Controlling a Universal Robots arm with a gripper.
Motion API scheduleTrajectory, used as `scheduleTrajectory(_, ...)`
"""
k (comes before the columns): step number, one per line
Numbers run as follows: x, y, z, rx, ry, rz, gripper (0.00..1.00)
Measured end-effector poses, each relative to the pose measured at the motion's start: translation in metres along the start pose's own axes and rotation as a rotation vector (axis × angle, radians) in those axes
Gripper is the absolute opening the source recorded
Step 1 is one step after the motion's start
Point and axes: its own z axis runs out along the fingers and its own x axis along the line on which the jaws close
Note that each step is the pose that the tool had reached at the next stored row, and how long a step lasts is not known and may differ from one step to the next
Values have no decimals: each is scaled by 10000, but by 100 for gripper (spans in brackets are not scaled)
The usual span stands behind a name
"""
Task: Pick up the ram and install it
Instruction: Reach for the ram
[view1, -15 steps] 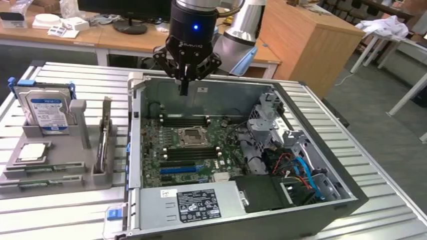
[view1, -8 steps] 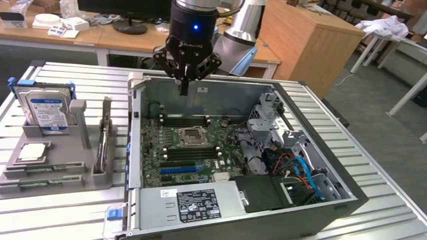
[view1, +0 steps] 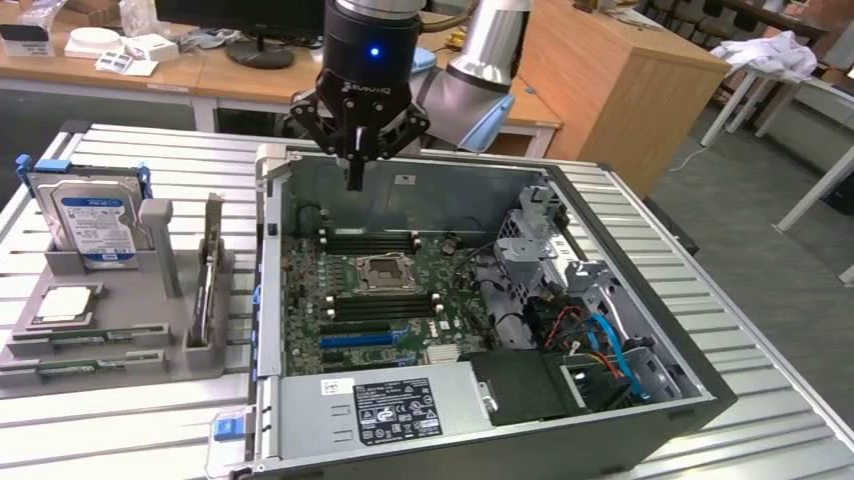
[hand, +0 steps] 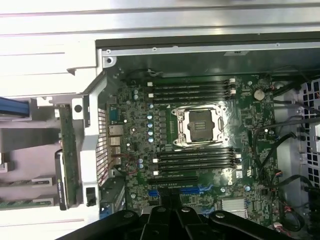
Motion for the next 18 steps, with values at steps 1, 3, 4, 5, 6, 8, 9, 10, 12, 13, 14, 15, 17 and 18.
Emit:
scheduleTrajectory(1, 24, -2, -1, 0, 0, 0, 10)
scheduleTrajectory(3, 74, -5, -1, 0, 0, 0, 10)
scheduleTrajectory(4, 97, -7, -2, 0, -1, 1, 10)
scheduleTrajectory(5, 120, -9, -2, -1, -1, 0, 10)
scheduleTrajectory(6, 142, -11, -3, -1, -1, 0, 10)
scheduleTrajectory(8, 187, -14, -4, 0, 0, -1, 10)
scheduleTrajectory(9, 212, -16, -4, 0, 0, 0, 10)
scheduleTrajectory(10, 235, -18, -5, 0, 0, 1, 10)
scheduleTrajectory(12, 283, -21, -6, 0, 0, 1, 10)
scheduleTrajectory(13, 309, -23, -7, 0, 0, 0, 10)
scheduleTrajectory(14, 336, -25, -8, 1, 0, 0, 10)
scheduleTrajectory(15, 363, -27, -8, -1, -1, -1, 10)
scheduleTrajectory(17, 417, -31, -9, -1, -1, 1, 10)
scheduleTrajectory(18, 443, -33, -9, -1, -1, 1, 10)
